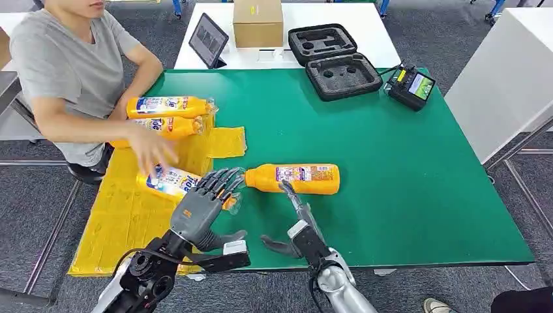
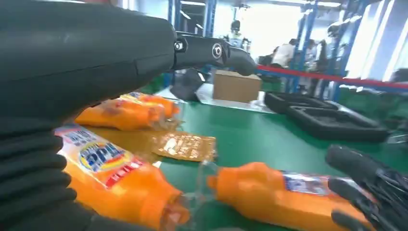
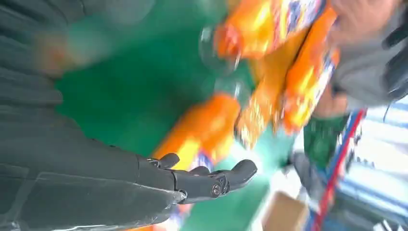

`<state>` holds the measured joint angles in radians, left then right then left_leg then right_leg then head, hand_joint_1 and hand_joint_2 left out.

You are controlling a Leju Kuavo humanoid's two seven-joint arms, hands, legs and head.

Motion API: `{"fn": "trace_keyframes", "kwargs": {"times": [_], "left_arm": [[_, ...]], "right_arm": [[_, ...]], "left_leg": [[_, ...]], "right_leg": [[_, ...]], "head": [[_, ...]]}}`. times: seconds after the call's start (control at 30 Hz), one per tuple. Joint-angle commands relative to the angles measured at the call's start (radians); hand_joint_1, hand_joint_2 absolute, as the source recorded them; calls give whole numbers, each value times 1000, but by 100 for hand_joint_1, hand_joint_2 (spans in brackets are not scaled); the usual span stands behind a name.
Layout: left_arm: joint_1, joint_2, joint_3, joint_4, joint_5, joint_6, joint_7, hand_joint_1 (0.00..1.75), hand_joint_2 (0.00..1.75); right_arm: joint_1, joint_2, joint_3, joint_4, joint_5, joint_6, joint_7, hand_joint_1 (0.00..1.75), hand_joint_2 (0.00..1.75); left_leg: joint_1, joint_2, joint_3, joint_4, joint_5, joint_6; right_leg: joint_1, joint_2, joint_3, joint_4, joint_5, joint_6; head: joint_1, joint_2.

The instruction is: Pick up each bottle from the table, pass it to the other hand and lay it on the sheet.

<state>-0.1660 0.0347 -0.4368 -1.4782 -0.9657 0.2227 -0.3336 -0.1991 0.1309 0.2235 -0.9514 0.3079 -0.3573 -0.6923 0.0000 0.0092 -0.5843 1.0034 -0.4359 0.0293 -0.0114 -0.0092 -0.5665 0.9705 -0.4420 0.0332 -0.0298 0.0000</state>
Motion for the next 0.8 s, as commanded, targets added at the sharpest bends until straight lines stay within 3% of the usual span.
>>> {"fn": "trace_keyframes", "kwargs": {"times": [0.03, 0.33, 0.43, 0.6, 0.8], "left_arm": [[-17, -68, 64, 100, 223, 79, -150, 0, 175], [17, -111, 34, 111, 336, 112, -269, 0, 175], [-8, -118, 21, 137, 347, 108, -272, 0, 175], [-11, -119, 20, 139, 346, 108, -272, 0, 175], [-59, -118, -2, 191, 377, 117, -284, 0, 175]], "right_arm": [[-90, -86, -92, -14, 476, -341, 32, 0, 175], [-224, -109, -293, 119, 838, -341, 66, 0, 175], [-306, -112, -286, 259, 854, -341, 95, 0, 175], [-317, -113, -284, 269, 853, -341, 96, 0, 175], [-496, -116, -230, 574, 812, -319, 133, 0, 175]], "left_leg": [[0, -2, 0, 0, 0, -1], [-2, -1, 1, 0, 0, 0], [-2, -1, 1, 0, 1, -1], [-2, -1, 1, 0, 1, 0], [-2, 1, 1, 1, 1, 0]], "right_leg": [[-1, -1, 1, 0, 0, 0], [-2, 0, 1, 0, 1, 1], [-2, 0, 1, 0, 1, 0], [-2, -1, 1, -1, 1, 0], [-2, 2, 0, 0, 2, 1]], "head": [[0, 0], [0, 0], [0, 0], [0, 0], [0, 0]]}}
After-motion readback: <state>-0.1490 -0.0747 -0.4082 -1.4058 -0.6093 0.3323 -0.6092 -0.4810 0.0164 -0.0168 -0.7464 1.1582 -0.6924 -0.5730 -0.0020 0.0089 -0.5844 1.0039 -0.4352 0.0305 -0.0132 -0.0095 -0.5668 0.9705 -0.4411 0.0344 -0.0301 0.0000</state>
